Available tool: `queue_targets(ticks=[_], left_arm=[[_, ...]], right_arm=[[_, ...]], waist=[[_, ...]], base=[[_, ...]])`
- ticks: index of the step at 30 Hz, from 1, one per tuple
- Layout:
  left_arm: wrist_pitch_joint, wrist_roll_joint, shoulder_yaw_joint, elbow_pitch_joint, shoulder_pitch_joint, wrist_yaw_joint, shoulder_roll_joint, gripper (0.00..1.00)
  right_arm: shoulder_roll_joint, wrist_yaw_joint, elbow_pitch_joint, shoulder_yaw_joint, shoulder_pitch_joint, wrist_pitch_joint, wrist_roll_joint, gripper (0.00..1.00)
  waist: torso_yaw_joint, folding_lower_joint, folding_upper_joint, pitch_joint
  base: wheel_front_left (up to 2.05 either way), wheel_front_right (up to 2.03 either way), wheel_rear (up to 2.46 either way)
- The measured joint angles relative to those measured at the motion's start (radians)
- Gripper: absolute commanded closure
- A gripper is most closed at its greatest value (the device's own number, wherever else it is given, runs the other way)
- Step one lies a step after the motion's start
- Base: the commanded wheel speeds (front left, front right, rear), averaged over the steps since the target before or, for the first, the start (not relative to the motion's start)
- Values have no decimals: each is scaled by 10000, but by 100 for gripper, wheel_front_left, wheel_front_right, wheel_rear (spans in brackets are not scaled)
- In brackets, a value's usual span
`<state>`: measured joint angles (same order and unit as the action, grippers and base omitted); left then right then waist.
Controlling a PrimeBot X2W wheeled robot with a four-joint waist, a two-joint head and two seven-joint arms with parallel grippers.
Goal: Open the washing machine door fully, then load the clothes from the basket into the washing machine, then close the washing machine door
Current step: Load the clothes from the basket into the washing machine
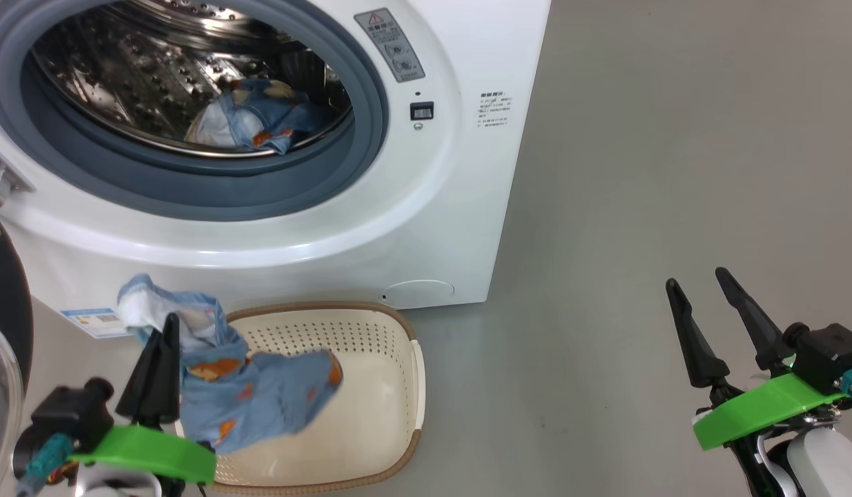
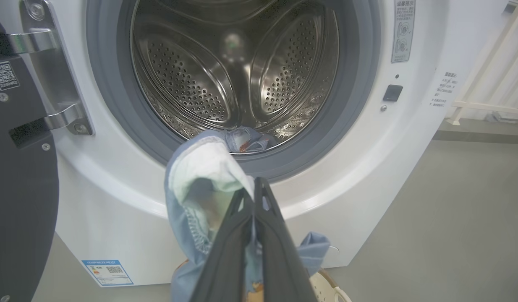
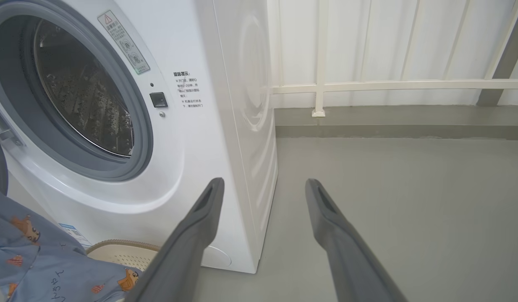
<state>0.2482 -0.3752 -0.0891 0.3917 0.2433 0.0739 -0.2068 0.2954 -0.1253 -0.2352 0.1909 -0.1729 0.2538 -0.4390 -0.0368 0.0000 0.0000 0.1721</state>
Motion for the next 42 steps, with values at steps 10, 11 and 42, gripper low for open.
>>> queue_targets(ticks=[10,11,42], left_arm=[[-6,-2,71,-1210,-1110,-286,0,100],[-8,-2,71,-1310,-1149,-322,-2,100],[-518,102,-107,-585,2705,-382,-502,100]], right_arm=[[-17,0,0,-77,206,0,0,0],[-21,0,2,-86,216,0,0,0],[-171,0,213,-291,-409,0,2,0]], waist=[[-22,0,0,-196],[-26,0,0,-192],[-322,2,0,1546]], base=[[0,0,0],[0,0,0],[0,0,0]])
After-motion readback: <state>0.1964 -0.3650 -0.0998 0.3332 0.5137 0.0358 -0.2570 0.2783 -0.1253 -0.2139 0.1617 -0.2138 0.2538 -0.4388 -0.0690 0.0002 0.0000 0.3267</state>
